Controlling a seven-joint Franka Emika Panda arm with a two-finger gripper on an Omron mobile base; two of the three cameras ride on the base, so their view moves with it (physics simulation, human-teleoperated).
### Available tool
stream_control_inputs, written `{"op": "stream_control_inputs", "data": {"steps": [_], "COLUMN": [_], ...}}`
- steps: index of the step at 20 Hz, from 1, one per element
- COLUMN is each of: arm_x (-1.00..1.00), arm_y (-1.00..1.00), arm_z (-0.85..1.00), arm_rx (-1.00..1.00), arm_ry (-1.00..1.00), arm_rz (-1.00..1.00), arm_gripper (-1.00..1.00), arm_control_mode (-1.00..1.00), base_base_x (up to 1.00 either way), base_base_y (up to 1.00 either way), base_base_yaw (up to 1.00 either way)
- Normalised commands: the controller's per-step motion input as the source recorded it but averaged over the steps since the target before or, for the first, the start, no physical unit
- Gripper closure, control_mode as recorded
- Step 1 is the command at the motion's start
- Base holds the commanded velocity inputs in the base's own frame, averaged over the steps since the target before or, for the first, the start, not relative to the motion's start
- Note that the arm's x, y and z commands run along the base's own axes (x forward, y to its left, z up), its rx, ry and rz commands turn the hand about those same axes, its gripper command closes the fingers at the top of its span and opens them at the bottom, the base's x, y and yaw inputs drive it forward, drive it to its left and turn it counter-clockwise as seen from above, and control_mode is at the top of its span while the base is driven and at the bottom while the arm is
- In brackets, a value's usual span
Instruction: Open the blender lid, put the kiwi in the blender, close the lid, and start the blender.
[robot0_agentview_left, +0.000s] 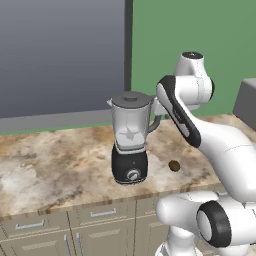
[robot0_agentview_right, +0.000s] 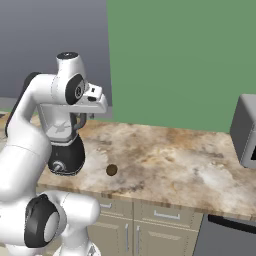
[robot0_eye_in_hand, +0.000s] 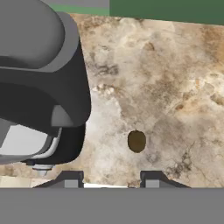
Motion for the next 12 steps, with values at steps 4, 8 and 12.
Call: {"op": "stream_control_inputs", "data": {"steps": [4,8,12], "arm_x": [-0.16,-0.49,-0.24], "arm_y": [0.11,0.42,0.52], "arm_z": [0.00,0.66,1.00], "arm_rx": [0.00,0.00,0.00], "arm_ry": [-0.04,-0.11,-0.02], "arm_rz": [0.00,-0.05,-0.01], "arm_gripper": [-1.00,-1.00,-1.00], "arm_control_mode": [-1.00,-1.00,-1.00], "base_base_x": [0.00,0.00,0.00], "base_base_y": [0.00,0.00,0.00], "base_base_yaw": [0.00,0.00,0.00]}}
